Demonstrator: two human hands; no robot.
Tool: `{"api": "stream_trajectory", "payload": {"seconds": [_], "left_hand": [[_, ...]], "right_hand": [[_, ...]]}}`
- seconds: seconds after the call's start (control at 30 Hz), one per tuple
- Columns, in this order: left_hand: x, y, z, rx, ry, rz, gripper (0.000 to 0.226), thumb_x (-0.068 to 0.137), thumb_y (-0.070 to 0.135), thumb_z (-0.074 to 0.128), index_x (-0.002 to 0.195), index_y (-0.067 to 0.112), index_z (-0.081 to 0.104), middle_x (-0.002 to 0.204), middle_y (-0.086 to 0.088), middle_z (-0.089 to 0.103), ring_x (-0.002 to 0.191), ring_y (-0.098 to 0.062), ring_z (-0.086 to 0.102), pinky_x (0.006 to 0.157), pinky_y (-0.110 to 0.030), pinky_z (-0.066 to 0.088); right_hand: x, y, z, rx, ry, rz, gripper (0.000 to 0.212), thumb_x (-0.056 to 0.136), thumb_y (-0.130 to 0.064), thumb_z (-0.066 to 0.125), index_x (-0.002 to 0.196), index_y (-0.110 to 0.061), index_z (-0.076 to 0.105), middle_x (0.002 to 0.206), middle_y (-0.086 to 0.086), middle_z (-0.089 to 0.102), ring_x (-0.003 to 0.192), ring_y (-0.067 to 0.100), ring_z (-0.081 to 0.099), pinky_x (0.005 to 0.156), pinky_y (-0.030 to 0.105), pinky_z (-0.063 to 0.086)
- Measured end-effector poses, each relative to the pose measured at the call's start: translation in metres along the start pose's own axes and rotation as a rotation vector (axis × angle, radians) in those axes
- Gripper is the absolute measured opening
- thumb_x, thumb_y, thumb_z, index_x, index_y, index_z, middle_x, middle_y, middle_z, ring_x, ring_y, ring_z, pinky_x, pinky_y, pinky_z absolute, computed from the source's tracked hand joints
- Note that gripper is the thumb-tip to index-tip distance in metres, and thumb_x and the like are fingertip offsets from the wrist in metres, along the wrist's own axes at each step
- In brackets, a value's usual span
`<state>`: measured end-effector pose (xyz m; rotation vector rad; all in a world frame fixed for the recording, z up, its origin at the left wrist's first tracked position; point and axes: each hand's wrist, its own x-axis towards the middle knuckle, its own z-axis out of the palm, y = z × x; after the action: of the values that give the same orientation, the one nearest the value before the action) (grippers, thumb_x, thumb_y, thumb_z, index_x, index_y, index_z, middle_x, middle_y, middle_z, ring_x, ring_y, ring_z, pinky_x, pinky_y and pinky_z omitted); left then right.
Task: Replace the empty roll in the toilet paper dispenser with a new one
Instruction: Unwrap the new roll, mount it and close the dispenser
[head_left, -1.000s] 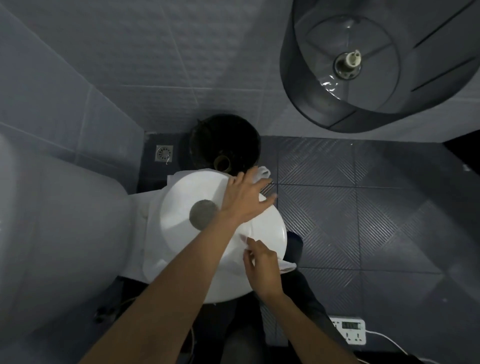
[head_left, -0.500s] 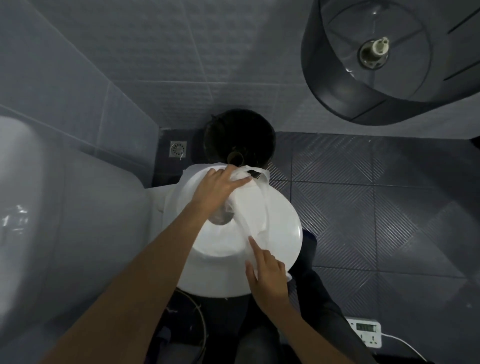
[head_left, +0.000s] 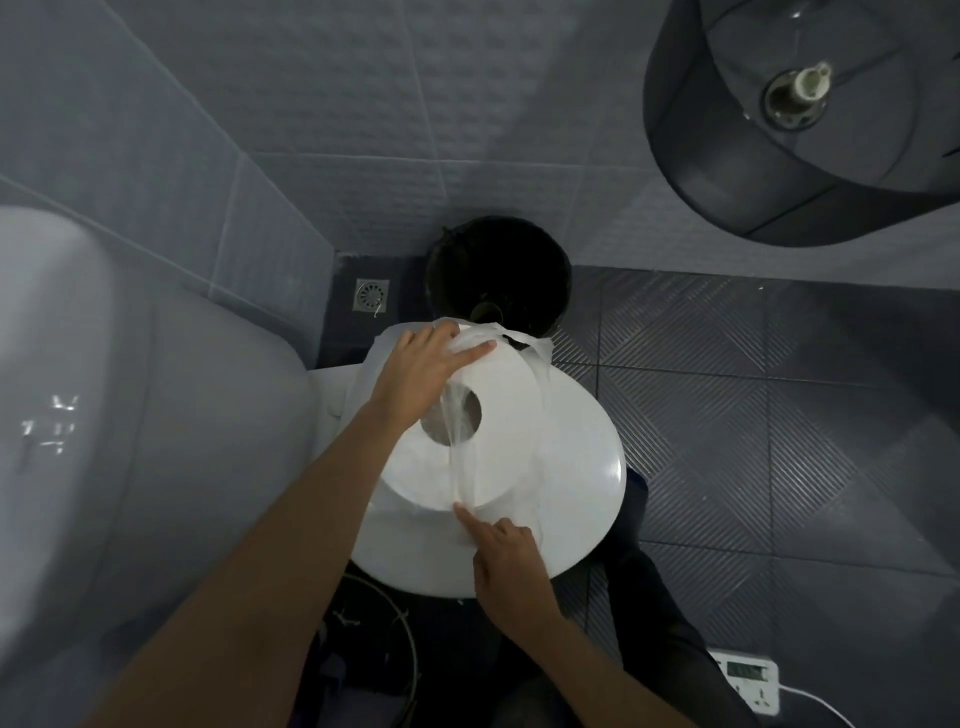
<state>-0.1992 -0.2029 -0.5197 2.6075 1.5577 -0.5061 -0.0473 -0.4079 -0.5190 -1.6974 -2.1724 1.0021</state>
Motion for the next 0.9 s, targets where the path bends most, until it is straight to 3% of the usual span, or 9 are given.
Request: {"api": "stream_trajectory", "payload": {"seconds": [0.1, 0.2, 0.3, 0.37, 0.43, 0.57, 0.7, 0.8, 0.9], "left_hand": [[-0.008, 0.0, 0.004, -0.1, 0.089, -0.094, 0.075, 0.079, 0.021, 0.071, 0.14, 0.046, 0.035, 0.137, -0.009, 0.05, 0.112, -0.03, 0.055, 0.089, -0.045, 0.046], [-0.019, 0.002, 0.013, -0.265, 0.097, -0.137, 0.056, 0.093, 0.046, 0.046, 0.144, 0.047, 0.023, 0.155, -0.01, 0.025, 0.138, -0.033, 0.03, 0.111, -0.055, 0.025], [-0.025, 0.006, 0.019, -0.342, -0.011, -0.165, 0.08, 0.082, 0.065, 0.047, 0.147, 0.045, 0.007, 0.161, -0.008, -0.002, 0.148, -0.034, 0.0, 0.115, -0.063, 0.005], [-0.029, 0.009, 0.023, -0.331, -0.055, -0.169, 0.1, 0.071, 0.066, 0.056, 0.148, 0.044, -0.004, 0.16, -0.007, -0.015, 0.147, -0.033, -0.013, 0.114, -0.064, -0.003], [-0.031, 0.009, 0.024, -0.315, -0.068, -0.172, 0.108, 0.068, 0.068, 0.059, 0.147, 0.042, -0.01, 0.159, -0.006, -0.021, 0.146, -0.033, -0.019, 0.113, -0.064, -0.008], [-0.03, 0.007, 0.026, -0.291, -0.107, -0.167, 0.115, 0.069, 0.067, 0.062, 0.146, 0.039, -0.019, 0.157, -0.007, -0.027, 0.145, -0.033, -0.023, 0.112, -0.064, -0.009], [-0.027, 0.003, 0.026, -0.306, -0.128, -0.145, 0.114, 0.072, 0.058, 0.066, 0.146, 0.038, -0.019, 0.157, -0.008, -0.027, 0.145, -0.034, -0.023, 0.111, -0.064, -0.009], [-0.028, 0.0, 0.025, -0.312, -0.124, -0.123, 0.109, 0.076, 0.061, 0.061, 0.146, 0.039, -0.019, 0.158, -0.008, -0.025, 0.145, -0.033, -0.022, 0.113, -0.063, -0.008], [-0.036, -0.003, 0.024, -0.432, -0.067, -0.148, 0.09, 0.082, 0.068, 0.042, 0.145, 0.043, -0.017, 0.159, -0.003, -0.02, 0.147, -0.029, -0.018, 0.117, -0.059, -0.004]], "right_hand": [[-0.001, 0.0, 0.0, 0.116, 0.021, 0.011, 0.039, 0.089, -0.026, 0.043, 0.124, -0.02, 0.057, 0.083, -0.009, 0.066, 0.074, 0.01, 0.055, 0.065, 0.023, 0.046], [0.003, -0.011, -0.017, 0.312, 0.078, 0.21, 0.029, 0.095, -0.038, 0.036, 0.108, -0.022, 0.058, 0.086, -0.008, 0.065, 0.075, 0.009, 0.06, 0.063, 0.024, 0.045], [0.026, -0.012, -0.034, 0.35, 0.244, 0.409, 0.017, 0.097, -0.032, 0.04, 0.107, -0.023, 0.05, 0.097, -0.008, 0.058, 0.087, 0.011, 0.057, 0.072, 0.028, 0.043], [0.049, -0.007, -0.04, 0.231, 0.387, 0.451, 0.025, 0.096, -0.03, 0.044, 0.117, -0.018, 0.05, 0.112, -0.001, 0.054, 0.102, 0.017, 0.051, 0.084, 0.033, 0.044], [0.074, -0.001, -0.046, 0.222, 0.425, 0.496, 0.04, 0.094, -0.032, 0.048, 0.129, -0.014, 0.044, 0.125, 0.006, 0.05, 0.114, 0.022, 0.047, 0.093, 0.038, 0.043], [0.115, 0.004, -0.054, 0.332, 0.199, 0.632, 0.072, 0.088, -0.047, 0.055, 0.144, -0.015, 0.023, 0.14, 0.011, 0.039, 0.126, 0.029, 0.042, 0.097, 0.043, 0.042], [0.14, 0.0, -0.059, 0.251, 0.04, 0.751, 0.091, 0.073, -0.06, 0.065, 0.14, -0.019, 0.019, 0.13, 0.012, 0.044, 0.117, 0.034, 0.049, 0.09, 0.046, 0.045], [0.148, -0.001, -0.06, 0.186, -0.043, 0.8, 0.094, 0.071, -0.059, 0.067, 0.14, -0.02, 0.015, 0.126, 0.013, 0.045, 0.11, 0.035, 0.054, 0.086, 0.043, 0.047], [0.149, 0.001, -0.061, 0.161, -0.035, 0.792, 0.09, 0.07, -0.056, 0.069, 0.135, -0.018, 0.02, 0.121, 0.013, 0.048, 0.104, 0.034, 0.057, 0.081, 0.041, 0.047]]}}
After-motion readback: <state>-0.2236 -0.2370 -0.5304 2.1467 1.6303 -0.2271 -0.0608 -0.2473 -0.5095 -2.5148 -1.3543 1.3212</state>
